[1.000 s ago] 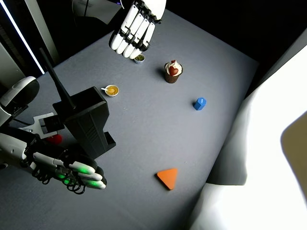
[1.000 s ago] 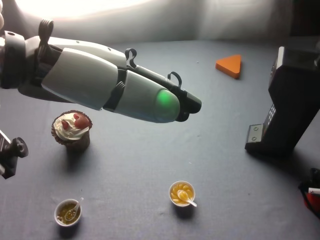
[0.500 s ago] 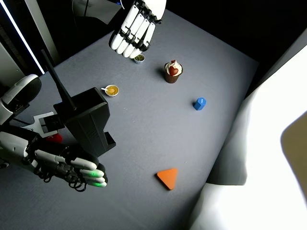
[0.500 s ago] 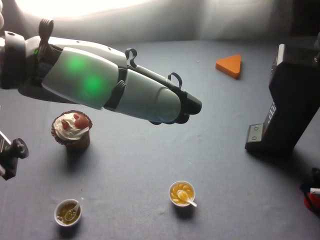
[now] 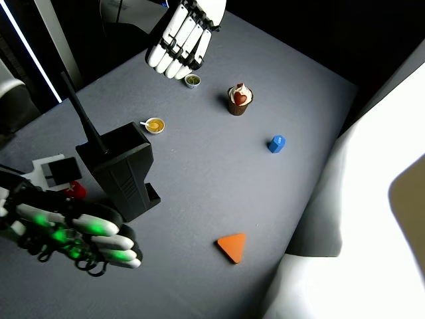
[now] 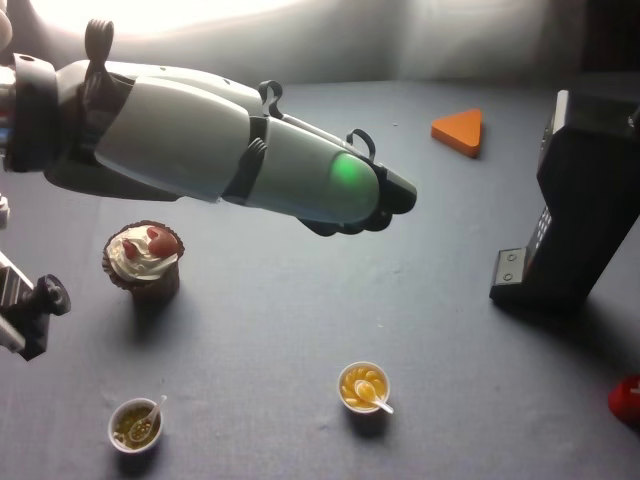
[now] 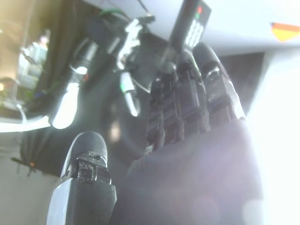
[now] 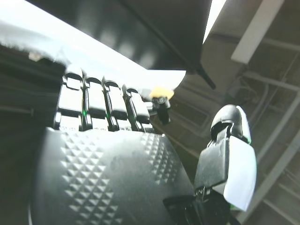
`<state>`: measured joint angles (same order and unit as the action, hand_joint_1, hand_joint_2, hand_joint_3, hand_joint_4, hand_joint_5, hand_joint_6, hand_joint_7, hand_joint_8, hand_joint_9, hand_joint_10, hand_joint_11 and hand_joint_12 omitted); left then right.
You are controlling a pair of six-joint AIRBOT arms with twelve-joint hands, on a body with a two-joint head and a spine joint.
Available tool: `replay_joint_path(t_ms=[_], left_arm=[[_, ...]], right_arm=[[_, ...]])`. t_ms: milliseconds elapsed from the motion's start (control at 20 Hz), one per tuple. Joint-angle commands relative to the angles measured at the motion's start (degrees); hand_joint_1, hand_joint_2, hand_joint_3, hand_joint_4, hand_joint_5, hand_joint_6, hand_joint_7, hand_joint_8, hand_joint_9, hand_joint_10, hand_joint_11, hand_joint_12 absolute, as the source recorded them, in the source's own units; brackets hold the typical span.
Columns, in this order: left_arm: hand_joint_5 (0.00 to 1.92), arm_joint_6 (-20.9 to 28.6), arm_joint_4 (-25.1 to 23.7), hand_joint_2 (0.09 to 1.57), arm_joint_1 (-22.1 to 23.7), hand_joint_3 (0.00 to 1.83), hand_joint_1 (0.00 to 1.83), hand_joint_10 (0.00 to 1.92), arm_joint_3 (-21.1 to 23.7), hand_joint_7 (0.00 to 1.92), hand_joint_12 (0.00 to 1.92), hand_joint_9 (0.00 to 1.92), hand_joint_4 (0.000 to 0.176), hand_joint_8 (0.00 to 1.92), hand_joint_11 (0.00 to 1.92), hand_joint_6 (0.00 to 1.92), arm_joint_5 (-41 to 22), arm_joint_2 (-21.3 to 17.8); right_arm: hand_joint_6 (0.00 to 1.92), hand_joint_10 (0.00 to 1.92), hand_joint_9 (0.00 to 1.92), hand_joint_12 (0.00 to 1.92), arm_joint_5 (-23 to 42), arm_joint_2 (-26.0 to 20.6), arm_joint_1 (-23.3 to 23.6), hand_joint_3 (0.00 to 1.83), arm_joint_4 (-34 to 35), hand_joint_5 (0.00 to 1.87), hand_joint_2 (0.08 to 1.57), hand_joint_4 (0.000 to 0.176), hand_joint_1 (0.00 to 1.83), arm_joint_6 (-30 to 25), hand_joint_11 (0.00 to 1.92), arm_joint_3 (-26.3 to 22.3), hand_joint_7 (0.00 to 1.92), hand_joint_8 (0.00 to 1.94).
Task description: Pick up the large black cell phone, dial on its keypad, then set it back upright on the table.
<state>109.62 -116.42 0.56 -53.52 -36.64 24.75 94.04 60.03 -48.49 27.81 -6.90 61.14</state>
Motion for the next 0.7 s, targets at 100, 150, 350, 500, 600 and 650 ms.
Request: replay_joint_path(t_ms=[100, 150, 350, 500, 600, 650], left_arm=[[0.24, 0.68, 3.63, 1.25, 1.59, 0.0, 0.04, 0.0, -0.02, 0.29, 0.59, 0.25, 0.0, 0.0, 0.0, 0.0, 1.06, -0.97], [0.24, 0.68, 3.48, 1.25, 1.59, 0.0, 0.02, 0.0, -0.02, 0.29, 0.57, 0.25, 0.0, 0.0, 0.0, 0.0, 0.59, -1.01], [0.17, 0.96, 3.93, 1.25, 1.6, 0.0, 0.0, 0.0, -0.06, 0.23, 0.48, 0.21, 0.0, 0.0, 0.0, 0.0, -0.08, -1.08], [0.19, 1.17, 4.7, 1.25, 1.6, 0.0, 0.0, 0.0, -0.67, 0.24, 0.47, 0.21, 0.0, 0.0, 0.0, 0.01, 0.7, -1.4], [0.24, 1.09, 4.73, 1.26, 1.62, 0.0, 0.01, 0.01, -1.3, 0.3, 0.6, 0.25, 0.0, 0.01, 0.0, 0.01, 0.06, -1.43], [0.24, 1.04, 4.74, 1.26, 1.63, 0.0, 0.01, 0.01, -1.56, 0.3, 0.6, 0.25, 0.0, 0.01, 0.0, 0.01, -0.17, -1.55]], right_arm=[[0.0, 0.0, 0.0, 0.0, 7.04, -4.11, 1.64, 0.0, -2.91, 0.0, 0.89, 0.051, 0.13, -1.21, 0.0, -2.28, 0.0, 0.0], [0.0, 0.0, 0.0, 0.0, 7.04, -5.43, 2.13, 0.0, -3.4, 0.0, 0.89, 0.05, 0.13, -1.25, 0.0, -3.24, 0.0, 0.0], [0.0, 0.0, 0.0, 0.0, 7.02, -11.47, 3.41, 0.0, -6.81, 0.0, 0.9, 0.038, 0.12, -1.17, 0.01, -7.83, 0.0, 0.0], [0.0, 0.0, 0.0, 0.0, 7.02, -16.81, 4.0, 0.0, -9.68, 0.0, 0.86, 0.048, 0.24, -1.15, 0.0, -11.9, 0.0, 0.0], [0.0, 0.0, 0.0, 0.0, 7.02, -20.69, 5.93, 0.01, -9.83, 0.0, 0.91, 0.039, 0.12, -1.16, 0.01, -14.83, 0.0, 0.0], [0.0, 0.0, 0.0, 0.0, 7.02, -22.4, 7.1, 0.01, -10.1, 0.0, 0.91, 0.039, 0.12, -1.16, 0.01, -15.89, 0.0, 0.0]])
